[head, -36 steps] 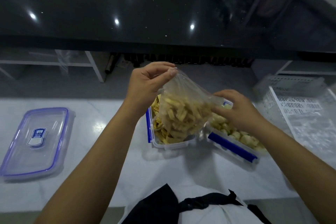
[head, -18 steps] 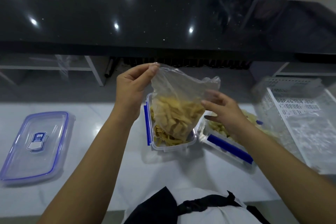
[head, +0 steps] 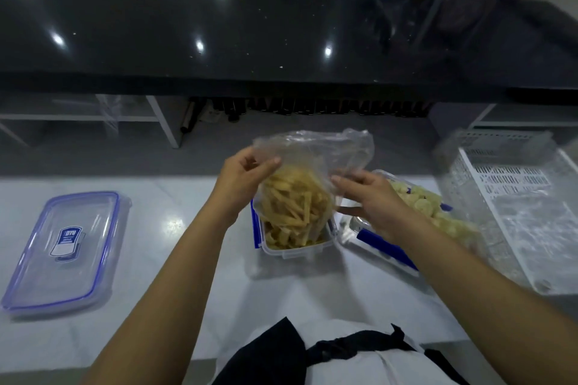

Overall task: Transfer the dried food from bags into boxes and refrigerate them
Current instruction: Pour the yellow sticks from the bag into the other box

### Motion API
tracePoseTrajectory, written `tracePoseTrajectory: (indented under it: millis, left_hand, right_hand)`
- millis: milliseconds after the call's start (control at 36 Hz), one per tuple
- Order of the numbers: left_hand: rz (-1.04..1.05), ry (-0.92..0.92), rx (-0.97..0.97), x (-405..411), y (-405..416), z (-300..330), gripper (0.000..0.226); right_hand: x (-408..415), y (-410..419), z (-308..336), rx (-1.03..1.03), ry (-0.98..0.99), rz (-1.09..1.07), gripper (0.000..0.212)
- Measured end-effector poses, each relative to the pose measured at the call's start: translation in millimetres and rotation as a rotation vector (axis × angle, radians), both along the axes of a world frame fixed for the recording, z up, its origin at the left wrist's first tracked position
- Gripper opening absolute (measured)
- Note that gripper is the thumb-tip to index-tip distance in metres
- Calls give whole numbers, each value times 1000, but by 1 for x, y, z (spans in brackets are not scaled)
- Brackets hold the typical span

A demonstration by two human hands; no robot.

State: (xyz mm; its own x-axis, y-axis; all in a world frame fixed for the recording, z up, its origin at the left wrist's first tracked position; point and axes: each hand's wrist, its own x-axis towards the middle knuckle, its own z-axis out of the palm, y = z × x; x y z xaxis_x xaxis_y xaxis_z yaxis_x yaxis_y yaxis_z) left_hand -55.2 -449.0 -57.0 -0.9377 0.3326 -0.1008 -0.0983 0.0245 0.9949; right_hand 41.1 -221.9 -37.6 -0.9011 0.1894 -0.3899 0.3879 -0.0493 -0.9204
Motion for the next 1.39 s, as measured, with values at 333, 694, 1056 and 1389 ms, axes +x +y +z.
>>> tracePoseTrajectory:
  millis: [333, 694, 1056, 1389]
  left_hand:
    - [79, 132, -34, 0, -1, 14, 7]
    - [158, 8, -21, 27, 5, 0, 19]
    - [158, -69, 19, 28, -6, -11, 26]
    - [152, -160, 100, 41, 23, -19, 31]
  right_hand:
    - [-10, -8, 8, 4, 28, -98, 40]
    - [3, -24, 1, 75, 104, -137, 28]
    - [9, -18, -7, 79, 34, -168, 28]
    - [7, -23, -9, 25, 91, -243, 25]
